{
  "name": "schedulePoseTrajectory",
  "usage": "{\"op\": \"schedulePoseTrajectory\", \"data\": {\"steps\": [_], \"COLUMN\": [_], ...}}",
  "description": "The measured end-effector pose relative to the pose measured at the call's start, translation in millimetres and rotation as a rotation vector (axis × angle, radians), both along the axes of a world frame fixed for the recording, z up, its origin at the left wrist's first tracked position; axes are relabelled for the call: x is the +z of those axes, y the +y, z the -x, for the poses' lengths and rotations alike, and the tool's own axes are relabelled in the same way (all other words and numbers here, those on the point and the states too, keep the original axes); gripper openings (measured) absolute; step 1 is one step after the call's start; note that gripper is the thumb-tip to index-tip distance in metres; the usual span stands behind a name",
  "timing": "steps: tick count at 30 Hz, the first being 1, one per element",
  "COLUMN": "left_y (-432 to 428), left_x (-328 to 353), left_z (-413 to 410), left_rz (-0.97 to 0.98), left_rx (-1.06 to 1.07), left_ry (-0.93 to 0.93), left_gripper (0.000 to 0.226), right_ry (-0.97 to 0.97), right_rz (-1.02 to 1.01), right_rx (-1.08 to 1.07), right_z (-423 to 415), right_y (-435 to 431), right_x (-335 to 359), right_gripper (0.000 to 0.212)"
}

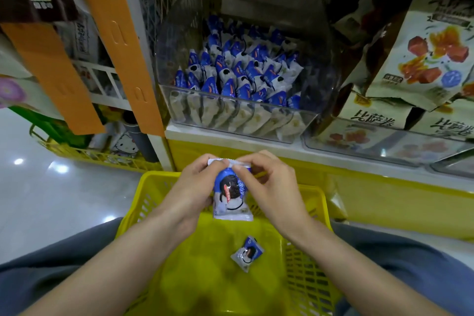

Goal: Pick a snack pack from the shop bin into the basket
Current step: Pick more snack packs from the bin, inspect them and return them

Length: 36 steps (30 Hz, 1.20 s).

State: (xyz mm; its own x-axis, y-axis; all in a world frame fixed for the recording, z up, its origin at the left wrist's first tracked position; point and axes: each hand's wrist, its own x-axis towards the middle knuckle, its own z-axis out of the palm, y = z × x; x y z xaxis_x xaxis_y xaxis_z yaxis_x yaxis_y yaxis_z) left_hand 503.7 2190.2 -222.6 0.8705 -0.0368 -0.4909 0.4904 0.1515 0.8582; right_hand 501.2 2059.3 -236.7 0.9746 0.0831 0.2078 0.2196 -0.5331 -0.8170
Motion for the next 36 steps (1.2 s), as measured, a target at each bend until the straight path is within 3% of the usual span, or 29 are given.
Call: {"op": "schedulePoseTrajectory", "data": {"steps": [3,7,12,14,16,18,21,22,24,26,28,31,36], "left_y": [2.2,4.7,4.9,6.4,9.2,12.0,13.6,13.6,11.6,8.9,6.2,2.1,3.5], "left_x": [1.5,0.9,-4.4,-5.6,-6.3,-6.9,-8.0,-8.4,-7.5,-8.4,-10.5,-9.3,-8.3], "left_z": [0.0,4.1,6.6,3.8,0.4,-2.9,-5.7,-5.3,-2.3,-0.1,-0.8,-5.2,-5.2], "left_rz": [0.088,0.040,-0.016,-0.048,-0.068,-0.157,-0.377,-0.479,-0.682,-0.735,-0.620,-0.437,-0.438], "left_rx": [-0.029,-0.120,-0.016,0.052,0.112,0.111,0.002,-0.046,-0.141,-0.180,-0.158,-0.106,-0.112], "left_ry": [0.053,0.013,-0.148,-0.190,-0.237,-0.313,-0.466,-0.536,-0.680,-0.725,-0.633,-0.479,-0.512], "left_gripper": [0.011,0.020,0.013,0.010,0.014,0.018,0.020,0.021,0.019,0.016,0.018,0.016,0.019], "right_ry": [0.014,0.219,0.469,0.538,0.589,0.585,0.411,0.354,0.297,0.283,0.282,0.340,0.300], "right_rz": [-0.022,-0.374,-0.703,-0.675,-0.516,-0.302,-0.051,-0.025,-0.023,-0.024,-0.033,-0.137,-0.207], "right_rx": [-0.046,-0.184,-0.197,-0.139,-0.041,0.034,0.054,0.074,0.131,0.152,0.121,0.071,0.069], "right_z": [-1.7,-9.1,-10.4,-9.1,-7.3,-4.0,1.8,2.9,4.1,5.0,4.9,2.4,2.2], "right_y": [-1.5,-7.2,-10.3,-11.7,-12.5,-11.7,-11.7,-12.0,-13.5,-13.6,-13.7,-13.1,-11.2], "right_x": [0.9,9.6,15.6,14.8,13.7,10.0,4.9,5.9,7.6,8.0,5.5,2.9,4.4], "right_gripper": [0.007,0.016,0.012,0.008,0.011,0.028,0.068,0.073,0.061,0.038,0.024,0.025,0.011]}}
